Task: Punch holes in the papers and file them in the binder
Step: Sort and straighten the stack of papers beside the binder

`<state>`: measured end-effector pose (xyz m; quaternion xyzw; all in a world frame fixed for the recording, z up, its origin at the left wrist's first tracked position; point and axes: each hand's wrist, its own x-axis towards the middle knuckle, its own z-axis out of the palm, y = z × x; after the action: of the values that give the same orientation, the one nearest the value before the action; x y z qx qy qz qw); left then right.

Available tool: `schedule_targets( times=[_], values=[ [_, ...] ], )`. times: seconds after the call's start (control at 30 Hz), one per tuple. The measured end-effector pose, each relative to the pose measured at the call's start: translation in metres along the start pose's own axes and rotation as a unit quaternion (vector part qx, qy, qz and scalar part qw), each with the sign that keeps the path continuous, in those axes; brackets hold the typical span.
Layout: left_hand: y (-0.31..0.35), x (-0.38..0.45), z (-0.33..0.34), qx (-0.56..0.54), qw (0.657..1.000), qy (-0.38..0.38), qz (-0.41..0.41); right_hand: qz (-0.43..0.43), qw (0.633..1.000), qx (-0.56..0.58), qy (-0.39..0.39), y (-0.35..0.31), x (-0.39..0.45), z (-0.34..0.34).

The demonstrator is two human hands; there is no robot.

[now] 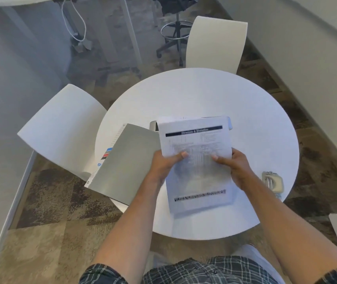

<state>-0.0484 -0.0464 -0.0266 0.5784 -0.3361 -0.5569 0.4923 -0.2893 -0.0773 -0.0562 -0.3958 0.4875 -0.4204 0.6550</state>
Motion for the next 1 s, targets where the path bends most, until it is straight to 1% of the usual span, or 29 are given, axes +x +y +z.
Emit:
schedule_targets(
  times=[0.1, 0.2, 0.27, 0.37, 0.43, 0.5, 0.57, 0.67, 0.73, 0.83, 0.9, 0.97, 1.0],
  values=[
    [0.033, -0.003, -0.001, -0.007, 0.998, -0.034, 0.053, -0.052, 0.998, 0.005, -0.018, -0.039, -0.001, 0.009],
    [0.04, -0.005, -0.009, -0.012, 0.994, -0.059, 0.092, -0.114, 0.993, -0.003, -0.02, -0.054, -0.007, 0.01],
    [0.024, -0.004, -0.013, 0.007, 0.994, -0.065, 0.083, -0.111, 0.993, -0.025, -0.016, -0.044, -0.012, 0.007],
    [-0.009, -0.009, -0.013, 0.082, 0.994, -0.048, 0.059, -0.049, 0.997, -0.051, 0.012, -0.008, -0.021, -0.003],
    [-0.022, -0.012, -0.011, 0.128, 0.99, -0.034, 0.053, -0.029, 0.997, -0.071, 0.025, 0.007, -0.025, -0.005],
    [-0.021, -0.012, -0.007, 0.115, 0.992, -0.026, 0.051, -0.046, 0.996, -0.061, 0.044, 0.006, -0.025, -0.003],
    [-0.008, -0.009, -0.001, 0.09, 0.994, -0.015, 0.062, -0.082, 0.994, -0.035, 0.056, -0.006, -0.021, 0.002],
    [0.012, -0.005, 0.005, 0.056, 0.995, -0.001, 0.081, -0.114, 0.992, -0.017, 0.05, -0.025, -0.016, 0.002],
    [0.013, -0.002, 0.004, 0.012, 0.998, 0.035, 0.057, -0.079, 0.996, -0.042, 0.031, -0.03, -0.015, -0.006],
    [0.002, 0.0, 0.001, -0.081, 0.994, 0.065, -0.027, 0.036, 0.994, -0.101, -0.03, -0.024, -0.019, -0.02],
    [-0.008, 0.001, 0.001, -0.116, 0.988, 0.08, -0.061, 0.086, 0.988, -0.119, -0.057, -0.016, -0.024, -0.03],
    [-0.02, 0.002, 0.001, -0.147, 0.977, 0.118, -0.104, 0.099, 0.991, -0.08, -0.036, -0.004, -0.031, -0.04],
    [-0.027, 0.004, 0.001, -0.168, 0.968, 0.137, -0.13, 0.105, 0.994, -0.027, -0.008, 0.005, -0.034, -0.045]
  ],
)
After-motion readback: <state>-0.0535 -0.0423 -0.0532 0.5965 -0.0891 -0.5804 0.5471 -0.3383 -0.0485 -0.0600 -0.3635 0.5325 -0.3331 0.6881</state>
